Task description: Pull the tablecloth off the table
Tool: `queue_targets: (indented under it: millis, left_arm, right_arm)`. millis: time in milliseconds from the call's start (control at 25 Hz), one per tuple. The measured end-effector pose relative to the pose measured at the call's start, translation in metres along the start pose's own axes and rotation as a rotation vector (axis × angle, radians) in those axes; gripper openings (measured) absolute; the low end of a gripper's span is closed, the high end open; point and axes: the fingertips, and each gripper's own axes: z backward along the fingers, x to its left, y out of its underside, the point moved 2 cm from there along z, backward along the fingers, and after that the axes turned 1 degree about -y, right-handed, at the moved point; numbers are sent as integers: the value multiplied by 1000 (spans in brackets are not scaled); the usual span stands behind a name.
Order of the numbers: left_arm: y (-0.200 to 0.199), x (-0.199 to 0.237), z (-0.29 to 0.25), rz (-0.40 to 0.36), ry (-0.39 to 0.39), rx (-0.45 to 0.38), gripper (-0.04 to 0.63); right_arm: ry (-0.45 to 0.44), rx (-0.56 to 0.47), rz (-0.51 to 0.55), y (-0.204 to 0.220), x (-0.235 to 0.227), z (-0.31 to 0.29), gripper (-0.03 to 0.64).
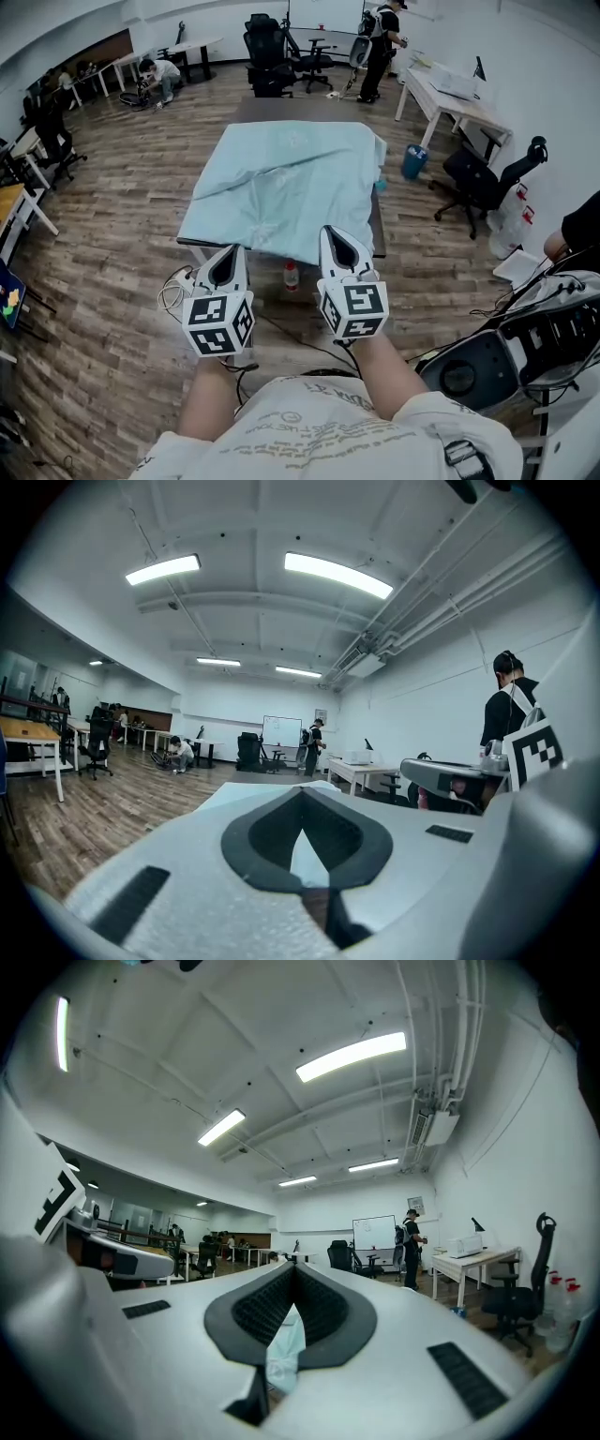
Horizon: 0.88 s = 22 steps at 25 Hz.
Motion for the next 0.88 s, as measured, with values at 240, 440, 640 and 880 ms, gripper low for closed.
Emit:
queue_targets:
  millis: [240, 440, 640, 880]
  left_arm:
    - [3, 22, -1, 10, 4, 8, 12]
    - [6, 36, -11, 8, 2, 24, 12]
    - [15, 52, -36, 1, -12, 40, 12]
    - [17, 68, -84, 3, -20, 56, 12]
  right_arm:
    - [14, 1, -2, 5, 12, -7, 12]
    - [25, 14, -18, 13, 11, -24, 12]
    - [30, 7, -33, 24, -1, -53, 12]
    - [29, 12, -36, 34, -24, -99, 12]
